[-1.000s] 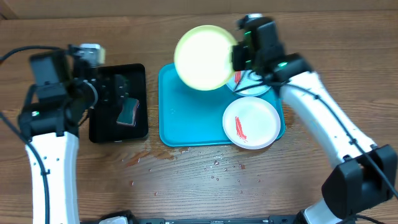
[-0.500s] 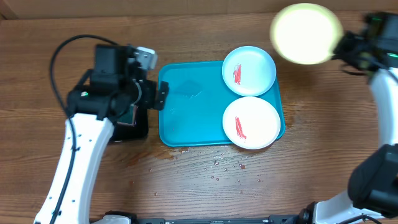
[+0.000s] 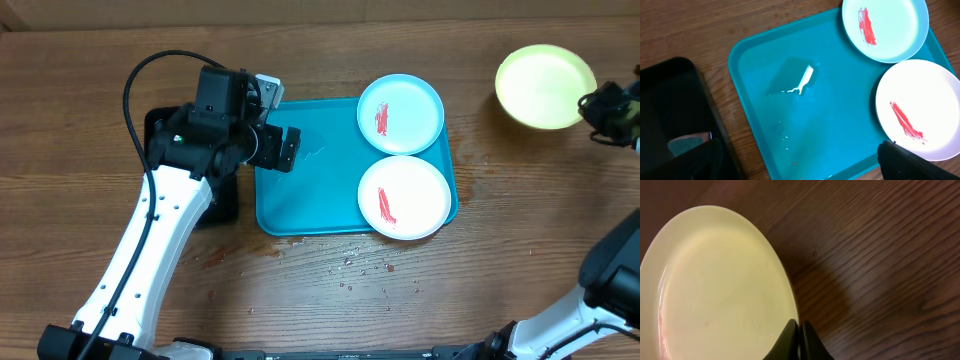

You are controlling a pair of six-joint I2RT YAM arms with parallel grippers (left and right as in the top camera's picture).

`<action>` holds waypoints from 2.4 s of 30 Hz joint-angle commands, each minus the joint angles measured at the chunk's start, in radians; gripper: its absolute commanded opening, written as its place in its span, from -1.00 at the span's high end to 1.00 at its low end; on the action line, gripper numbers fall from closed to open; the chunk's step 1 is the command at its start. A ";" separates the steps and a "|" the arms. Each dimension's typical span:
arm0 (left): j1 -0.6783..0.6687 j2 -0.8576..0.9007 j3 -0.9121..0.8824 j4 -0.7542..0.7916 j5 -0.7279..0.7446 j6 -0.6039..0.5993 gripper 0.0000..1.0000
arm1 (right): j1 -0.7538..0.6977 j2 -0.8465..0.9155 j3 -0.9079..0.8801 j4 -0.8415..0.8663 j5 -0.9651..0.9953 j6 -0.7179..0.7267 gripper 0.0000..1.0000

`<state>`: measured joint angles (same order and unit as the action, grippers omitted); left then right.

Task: Clean dirty plates on tray and stack at the side
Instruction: 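Lower the yellow plate onto the table at right and release it, then grip the lower white plate rim with the right gripper, drag it left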

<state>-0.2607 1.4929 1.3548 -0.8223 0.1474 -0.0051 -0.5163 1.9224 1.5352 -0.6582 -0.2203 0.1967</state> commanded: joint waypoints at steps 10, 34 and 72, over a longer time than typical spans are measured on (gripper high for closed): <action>-0.005 0.008 0.002 0.011 -0.024 -0.021 -1.00 | 0.005 0.090 0.022 0.013 0.002 -0.030 0.93; -0.004 0.008 0.002 0.012 -0.025 -0.021 -0.99 | 0.132 -0.104 0.022 -0.203 -0.009 -0.095 0.09; -0.005 0.008 0.002 0.011 -0.024 -0.021 -1.00 | 0.546 -0.132 -0.364 -0.269 0.085 -0.069 -0.89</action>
<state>-0.2607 1.4929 1.3544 -0.8150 0.1295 -0.0093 0.0074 1.7931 1.1748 -0.9272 -0.1413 0.1261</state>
